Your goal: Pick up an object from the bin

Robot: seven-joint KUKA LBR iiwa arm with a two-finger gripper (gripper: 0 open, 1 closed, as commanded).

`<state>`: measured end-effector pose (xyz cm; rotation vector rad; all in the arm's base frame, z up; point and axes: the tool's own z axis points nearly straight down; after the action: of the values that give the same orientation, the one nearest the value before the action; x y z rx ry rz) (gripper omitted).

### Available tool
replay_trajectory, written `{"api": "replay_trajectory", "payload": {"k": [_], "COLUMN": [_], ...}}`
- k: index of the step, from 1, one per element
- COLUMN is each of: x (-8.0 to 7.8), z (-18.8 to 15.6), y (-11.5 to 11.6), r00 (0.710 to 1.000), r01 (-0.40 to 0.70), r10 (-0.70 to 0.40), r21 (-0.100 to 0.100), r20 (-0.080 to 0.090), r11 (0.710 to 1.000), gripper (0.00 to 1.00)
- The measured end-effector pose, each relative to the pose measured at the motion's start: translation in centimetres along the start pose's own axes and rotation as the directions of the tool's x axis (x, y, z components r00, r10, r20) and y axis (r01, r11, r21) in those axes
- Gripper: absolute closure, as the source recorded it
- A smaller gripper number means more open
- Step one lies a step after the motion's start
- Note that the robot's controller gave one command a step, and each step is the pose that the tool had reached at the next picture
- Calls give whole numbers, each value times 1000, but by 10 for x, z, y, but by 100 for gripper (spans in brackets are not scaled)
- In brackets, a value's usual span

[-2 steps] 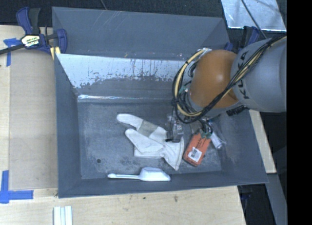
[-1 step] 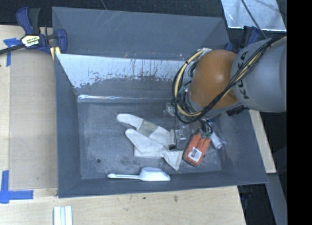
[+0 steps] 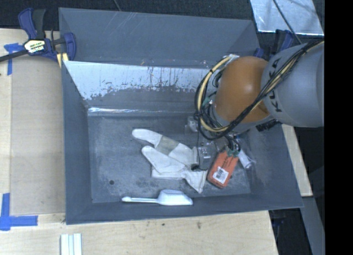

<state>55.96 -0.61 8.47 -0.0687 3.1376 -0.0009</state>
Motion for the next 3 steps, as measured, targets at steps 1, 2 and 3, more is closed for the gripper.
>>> {"api": "replay_trajectory", "payload": {"k": [1,2,3], "x": [14,14,10], "z": [13,13,-86], "y": [28,28,50], "r00": [967,967,976], "r01": [-255,-255,-218], "r10": [255,255,218], "r21": [0,0,0], "r20": [-1,-1,-2], "r11": [967,967,976], "gripper": [100,100,100]}}
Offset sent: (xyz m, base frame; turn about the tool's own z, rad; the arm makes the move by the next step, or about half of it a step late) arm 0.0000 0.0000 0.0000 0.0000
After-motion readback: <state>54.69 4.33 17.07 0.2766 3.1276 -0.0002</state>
